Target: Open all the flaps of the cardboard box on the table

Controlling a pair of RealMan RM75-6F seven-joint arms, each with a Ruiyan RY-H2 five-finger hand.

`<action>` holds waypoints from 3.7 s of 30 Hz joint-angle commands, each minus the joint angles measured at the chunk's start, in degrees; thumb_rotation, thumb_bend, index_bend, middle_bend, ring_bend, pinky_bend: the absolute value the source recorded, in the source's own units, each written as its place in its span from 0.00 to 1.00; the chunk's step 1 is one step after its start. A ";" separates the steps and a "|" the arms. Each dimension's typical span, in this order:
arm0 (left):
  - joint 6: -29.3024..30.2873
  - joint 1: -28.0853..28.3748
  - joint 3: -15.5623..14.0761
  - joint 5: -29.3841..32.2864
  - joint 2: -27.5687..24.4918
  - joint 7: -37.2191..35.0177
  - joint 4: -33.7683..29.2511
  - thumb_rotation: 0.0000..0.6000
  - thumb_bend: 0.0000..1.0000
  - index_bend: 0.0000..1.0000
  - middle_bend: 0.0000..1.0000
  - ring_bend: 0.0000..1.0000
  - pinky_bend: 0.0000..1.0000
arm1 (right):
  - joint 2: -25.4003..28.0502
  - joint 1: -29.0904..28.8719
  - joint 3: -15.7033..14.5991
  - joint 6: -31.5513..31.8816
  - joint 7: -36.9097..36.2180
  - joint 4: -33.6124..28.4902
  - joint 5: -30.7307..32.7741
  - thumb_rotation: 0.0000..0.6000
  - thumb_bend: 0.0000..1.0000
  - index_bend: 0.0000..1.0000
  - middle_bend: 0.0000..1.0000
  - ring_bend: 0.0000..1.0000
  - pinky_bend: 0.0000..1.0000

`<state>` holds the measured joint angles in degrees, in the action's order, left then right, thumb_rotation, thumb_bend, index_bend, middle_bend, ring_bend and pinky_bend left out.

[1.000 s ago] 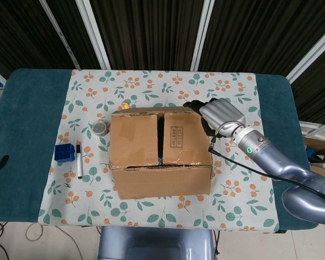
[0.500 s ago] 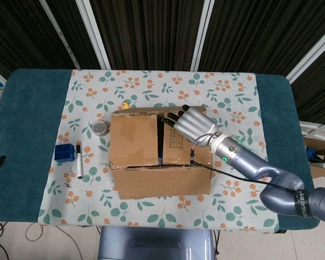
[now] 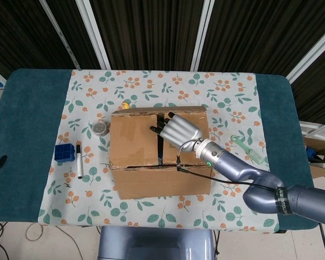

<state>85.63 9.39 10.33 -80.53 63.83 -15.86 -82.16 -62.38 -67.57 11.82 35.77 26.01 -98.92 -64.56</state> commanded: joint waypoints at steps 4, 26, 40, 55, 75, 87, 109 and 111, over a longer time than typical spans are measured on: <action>0.38 -0.08 -0.08 -0.34 -0.03 0.15 -0.19 1.00 0.22 0.09 0.00 0.00 0.00 | -1.87 -0.49 -1.50 2.09 2.91 0.17 2.15 1.00 1.00 0.17 0.28 0.33 0.26; 0.19 0.05 0.07 0.01 -0.01 0.76 -0.66 1.00 0.22 0.09 0.00 0.00 0.00 | -7.48 1.30 -4.04 5.09 -2.51 7.34 -8.17 1.00 1.00 0.17 0.30 0.30 0.26; -0.07 0.29 -0.05 -0.10 0.17 1.59 -0.90 1.00 0.22 0.09 0.00 0.00 0.00 | -9.59 2.54 -4.89 4.93 -8.12 10.72 -12.57 1.00 1.00 0.17 0.30 0.28 0.26; -0.19 0.41 0.06 0.00 0.18 1.27 -0.78 1.00 0.22 0.09 0.00 0.00 0.00 | -11.18 2.33 -4.41 4.61 -8.32 11.81 -13.85 1.00 1.00 0.17 0.37 0.23 0.25; -0.14 0.48 0.01 -0.13 0.19 1.41 -0.95 1.00 0.22 0.09 0.00 0.00 0.00 | -9.58 2.46 -3.22 4.67 -5.22 9.99 -11.80 1.00 1.00 0.16 0.52 0.22 0.25; -0.01 0.45 -0.04 -0.24 0.13 1.45 -1.06 1.00 0.22 0.09 0.00 0.00 0.00 | -5.84 2.01 -2.76 5.57 -0.16 7.29 -13.06 1.00 1.00 0.16 0.55 0.22 0.25; 0.22 0.24 -0.03 -0.18 -0.23 1.56 -1.59 1.00 0.22 0.09 0.00 0.00 0.00 | 3.73 1.54 -1.28 4.46 7.26 -0.99 -9.80 1.00 1.00 0.17 0.59 0.23 0.24; 0.18 0.26 -0.04 -0.18 -0.26 1.61 -1.60 1.00 0.22 0.09 0.00 0.00 0.00 | 4.61 1.55 -1.33 4.05 7.47 -1.37 -9.17 1.00 1.00 0.17 0.59 0.23 0.24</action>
<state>85.80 9.64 10.29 -80.71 63.57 -14.24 -83.76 -58.17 -66.00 10.50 40.09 33.31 -100.03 -74.01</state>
